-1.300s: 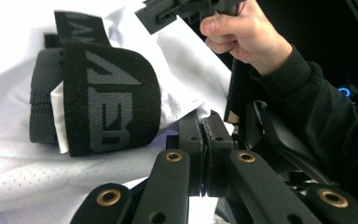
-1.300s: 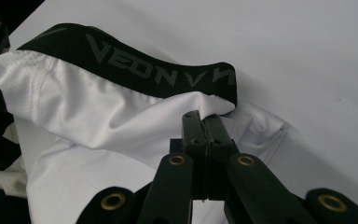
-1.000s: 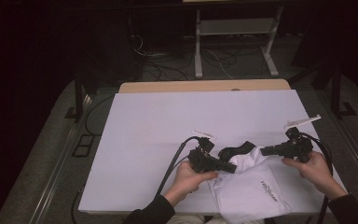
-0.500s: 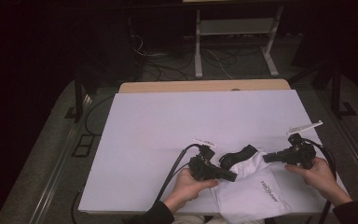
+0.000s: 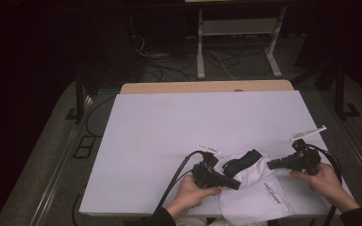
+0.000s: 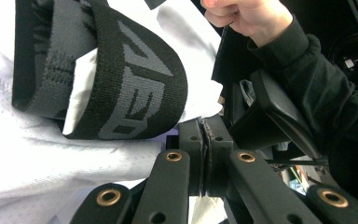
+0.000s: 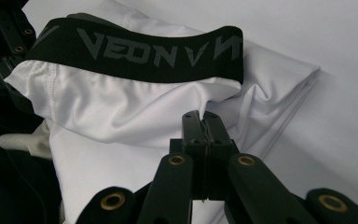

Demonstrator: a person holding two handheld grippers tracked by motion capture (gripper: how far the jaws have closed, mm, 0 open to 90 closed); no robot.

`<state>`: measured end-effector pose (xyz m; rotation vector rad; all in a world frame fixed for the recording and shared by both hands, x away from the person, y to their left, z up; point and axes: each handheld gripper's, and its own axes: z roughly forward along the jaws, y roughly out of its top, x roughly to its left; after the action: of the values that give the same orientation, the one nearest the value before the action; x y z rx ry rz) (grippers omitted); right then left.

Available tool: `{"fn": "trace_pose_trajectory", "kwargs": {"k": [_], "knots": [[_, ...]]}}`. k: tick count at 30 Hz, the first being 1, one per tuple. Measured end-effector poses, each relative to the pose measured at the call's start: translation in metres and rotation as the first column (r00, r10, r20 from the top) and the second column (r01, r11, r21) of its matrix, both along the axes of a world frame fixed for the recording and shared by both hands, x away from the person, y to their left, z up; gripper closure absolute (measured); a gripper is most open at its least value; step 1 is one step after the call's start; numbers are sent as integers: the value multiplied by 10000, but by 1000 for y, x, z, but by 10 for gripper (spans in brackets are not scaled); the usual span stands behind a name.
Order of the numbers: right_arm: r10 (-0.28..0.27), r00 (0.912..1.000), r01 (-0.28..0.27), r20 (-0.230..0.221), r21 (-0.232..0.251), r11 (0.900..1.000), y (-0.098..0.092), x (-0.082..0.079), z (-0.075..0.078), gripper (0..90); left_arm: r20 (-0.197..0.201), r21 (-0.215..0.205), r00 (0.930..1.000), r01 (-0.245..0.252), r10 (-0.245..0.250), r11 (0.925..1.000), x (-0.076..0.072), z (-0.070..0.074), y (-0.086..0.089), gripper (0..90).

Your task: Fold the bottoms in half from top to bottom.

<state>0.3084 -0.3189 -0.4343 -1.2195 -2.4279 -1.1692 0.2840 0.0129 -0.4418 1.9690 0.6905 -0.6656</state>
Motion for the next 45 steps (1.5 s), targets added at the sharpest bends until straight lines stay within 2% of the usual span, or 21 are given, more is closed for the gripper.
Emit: {"fn": "trace_pose_trajectory", "kwargs": {"k": [8, 16, 18, 19, 25, 29, 33, 40, 45], "knots": [[97, 9998, -98, -186, -61, 9999, -2, -6, -3, 878, -196, -24, 9998, 39, -39, 10000, -8, -11, -1, 872], [214, 9992, -217, -345, -87, 9997, -3, -9, -5, 862, -312, -51, 9994, -136, 134, 9999, -12, -19, 2, 872], [246, 9989, -248, -397, -48, 9997, -4, -10, -5, 780, -338, -55, 9993, -165, 163, 9998, -12, -21, 2, 872], [257, 9990, -255, -377, 40, 9997, -5, -11, -3, 707, -348, -60, 9992, -190, 188, 9998, -12, -21, 3, 872], [333, 9992, -332, -200, 58, 9994, -4, -10, 3, 604, -351, -40, 9991, -251, 249, 9997, -13, -22, 3, 871], [385, 9992, -385, -71, 127, 9992, -1, -6, 10, 534, -371, -8, 9989, -286, 285, 9996, -14, -24, 3, 872], [153, 9999, -154, 10, 259, 9995, 4, 4, 15, 475, -372, 14, 9989, -282, 282, 9996, -14, -25, 3, 871], [10, 10000, -8, -57, 326, 9995, 10, 18, 18, 474, -342, 28, 9990, -284, 285, 9996, -13, -25, 4, 871], [9, 9998, -6, -212, 140, 9999, 18, 32, 16, 476, -333, 14, 9989, -318, 318, 9995, -13, -25, 4, 871]]}}
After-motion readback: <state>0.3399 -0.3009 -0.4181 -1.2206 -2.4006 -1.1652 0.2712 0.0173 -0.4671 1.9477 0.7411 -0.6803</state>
